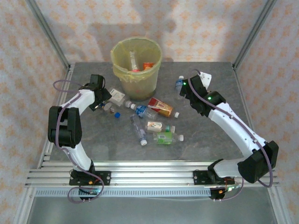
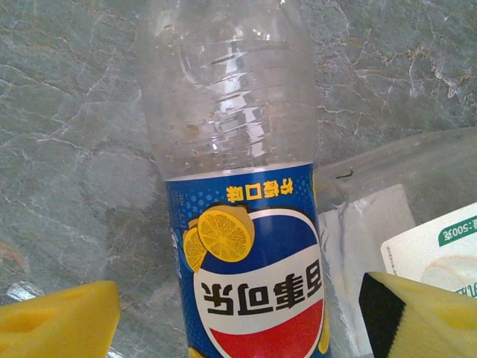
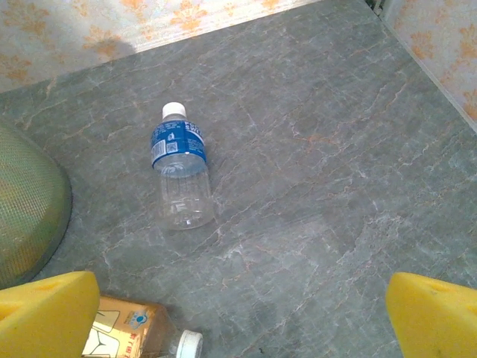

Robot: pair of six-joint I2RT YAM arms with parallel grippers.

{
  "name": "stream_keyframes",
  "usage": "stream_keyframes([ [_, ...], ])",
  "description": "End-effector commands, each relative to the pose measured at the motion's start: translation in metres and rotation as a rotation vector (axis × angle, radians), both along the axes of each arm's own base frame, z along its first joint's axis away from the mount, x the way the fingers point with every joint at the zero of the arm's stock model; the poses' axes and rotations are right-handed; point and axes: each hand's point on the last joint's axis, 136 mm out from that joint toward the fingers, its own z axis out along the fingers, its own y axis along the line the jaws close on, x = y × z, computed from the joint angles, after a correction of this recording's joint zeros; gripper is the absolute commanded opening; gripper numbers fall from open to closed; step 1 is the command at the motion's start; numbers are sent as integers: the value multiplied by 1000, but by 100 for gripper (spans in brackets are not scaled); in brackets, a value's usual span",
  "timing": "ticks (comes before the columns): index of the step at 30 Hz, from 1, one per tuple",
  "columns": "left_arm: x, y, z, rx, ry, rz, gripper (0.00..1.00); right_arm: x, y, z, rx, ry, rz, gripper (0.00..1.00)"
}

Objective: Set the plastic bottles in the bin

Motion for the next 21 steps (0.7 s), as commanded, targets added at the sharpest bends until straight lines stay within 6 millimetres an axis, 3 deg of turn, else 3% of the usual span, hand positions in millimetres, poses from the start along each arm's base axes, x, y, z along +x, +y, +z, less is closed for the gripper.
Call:
stream_keyframes([
  [1,4,5,-1,-1,-5,28,82,-2,-3,-6,-2,22,-13,99],
  [15,-7,14,-23,-3,45,45,69,4,3,-10,9,42,-4,99],
  [21,-11,21,-34,-20,61,67,70,8,7,-13,9,56,1,99],
])
